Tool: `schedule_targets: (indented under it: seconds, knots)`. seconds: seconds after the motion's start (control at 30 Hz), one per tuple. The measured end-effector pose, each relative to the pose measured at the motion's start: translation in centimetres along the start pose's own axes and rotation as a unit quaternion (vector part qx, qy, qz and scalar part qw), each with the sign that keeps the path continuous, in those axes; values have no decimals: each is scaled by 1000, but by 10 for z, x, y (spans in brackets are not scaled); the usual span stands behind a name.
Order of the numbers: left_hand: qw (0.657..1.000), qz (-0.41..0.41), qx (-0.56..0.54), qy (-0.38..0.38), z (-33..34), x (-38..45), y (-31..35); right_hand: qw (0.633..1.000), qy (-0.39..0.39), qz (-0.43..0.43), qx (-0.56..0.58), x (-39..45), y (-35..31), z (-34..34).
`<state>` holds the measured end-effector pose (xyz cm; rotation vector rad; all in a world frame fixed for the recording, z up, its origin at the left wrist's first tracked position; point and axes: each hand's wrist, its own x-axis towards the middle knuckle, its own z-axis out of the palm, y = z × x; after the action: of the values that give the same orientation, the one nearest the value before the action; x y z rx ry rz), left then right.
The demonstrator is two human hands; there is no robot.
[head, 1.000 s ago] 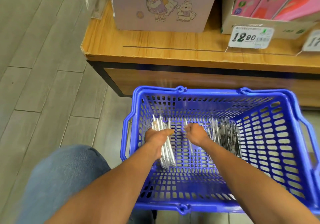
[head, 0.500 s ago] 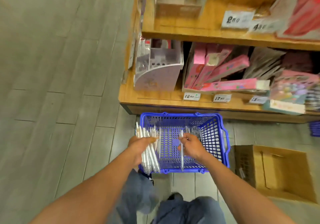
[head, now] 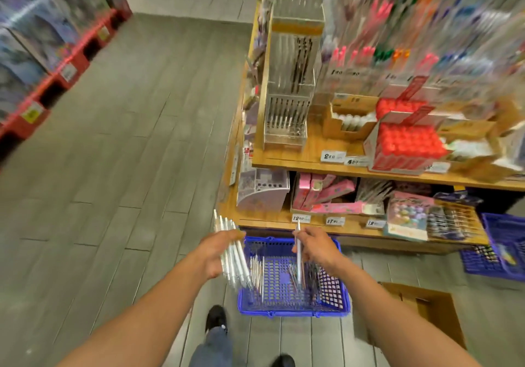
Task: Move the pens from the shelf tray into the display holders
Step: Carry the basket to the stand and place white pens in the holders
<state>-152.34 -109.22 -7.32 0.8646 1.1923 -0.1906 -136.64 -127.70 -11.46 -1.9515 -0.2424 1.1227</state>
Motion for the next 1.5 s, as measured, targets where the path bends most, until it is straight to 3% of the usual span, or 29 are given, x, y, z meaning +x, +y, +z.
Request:
schedule_targets:
  seconds: [0.5, 0.7, 0.9, 1.13, 1.27, 1.5]
  knots:
    - [991, 20, 76, -110, -74, 10, 187, 994, 92, -35, 56, 47, -163, 47]
    - [985, 11, 104, -135, -73, 34, 239, 987, 112, -59, 97, 74, -207, 57]
    - [981, 26, 97, -167, -44, 56, 285, 982, 134, -96, 92, 102, -244, 20]
    - [976, 84, 98, -173, 7, 67, 371, 964, 161, -202, 62, 134, -329, -51]
    - [971, 100, 64, -209, 34, 66, 410, 937, 188, -282, 90, 149, -391, -98]
    - [974, 110, 42, -195, 51, 72, 441, 883, 282, -369, 61, 186, -481, -140]
